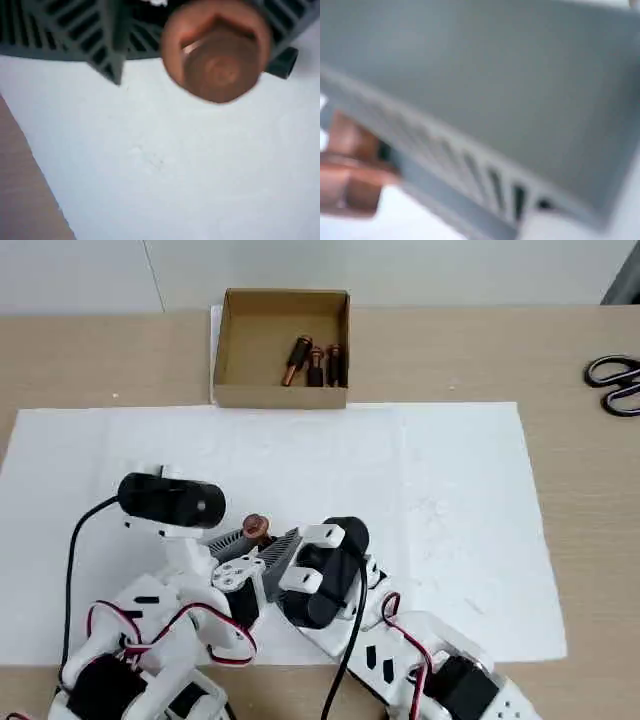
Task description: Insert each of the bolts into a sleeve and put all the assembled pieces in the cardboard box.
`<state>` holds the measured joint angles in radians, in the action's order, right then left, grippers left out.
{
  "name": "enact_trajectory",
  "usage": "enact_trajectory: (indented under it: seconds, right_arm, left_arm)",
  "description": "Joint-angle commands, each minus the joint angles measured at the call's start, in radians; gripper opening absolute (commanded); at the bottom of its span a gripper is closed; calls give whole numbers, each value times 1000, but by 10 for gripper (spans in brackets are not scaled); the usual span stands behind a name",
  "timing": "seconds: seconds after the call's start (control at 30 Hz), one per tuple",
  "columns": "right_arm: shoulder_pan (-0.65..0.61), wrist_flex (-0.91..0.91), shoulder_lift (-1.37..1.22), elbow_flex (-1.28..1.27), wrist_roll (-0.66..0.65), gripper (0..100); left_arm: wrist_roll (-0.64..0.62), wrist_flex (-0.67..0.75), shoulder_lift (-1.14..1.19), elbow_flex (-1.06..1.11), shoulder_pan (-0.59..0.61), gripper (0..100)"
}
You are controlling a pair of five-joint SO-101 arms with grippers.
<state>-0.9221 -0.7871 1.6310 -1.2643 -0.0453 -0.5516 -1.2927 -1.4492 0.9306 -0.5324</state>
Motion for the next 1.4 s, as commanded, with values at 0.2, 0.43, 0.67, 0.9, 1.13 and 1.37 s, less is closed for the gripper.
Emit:
enact_trajectory:
  seconds: [0.2, 0.43, 0.67, 0.9, 1.13, 1.37]
  right_arm:
    - [-2, 53, 16, 28, -14, 4]
    - [12, 51, 15, 26, -14, 4]
    - [62, 51, 16, -9, -9, 4]
    - [81, 53, 15, -21, -8, 4]
    - [157, 54, 7, -21, -6, 4]
    - [334, 62, -193, 106, 40, 4]
  left_arm:
    - [114, 3, 8, -2, 43, 156]
    - [192, 38, 9, -74, 153, 156]
    - [173, 38, 9, -180, 161, 156]
    - [115, 77, 9, -223, 250, 14]
    - [117, 80, 8, -157, 419, 7]
    - [118, 81, 8, -93, 652, 7]
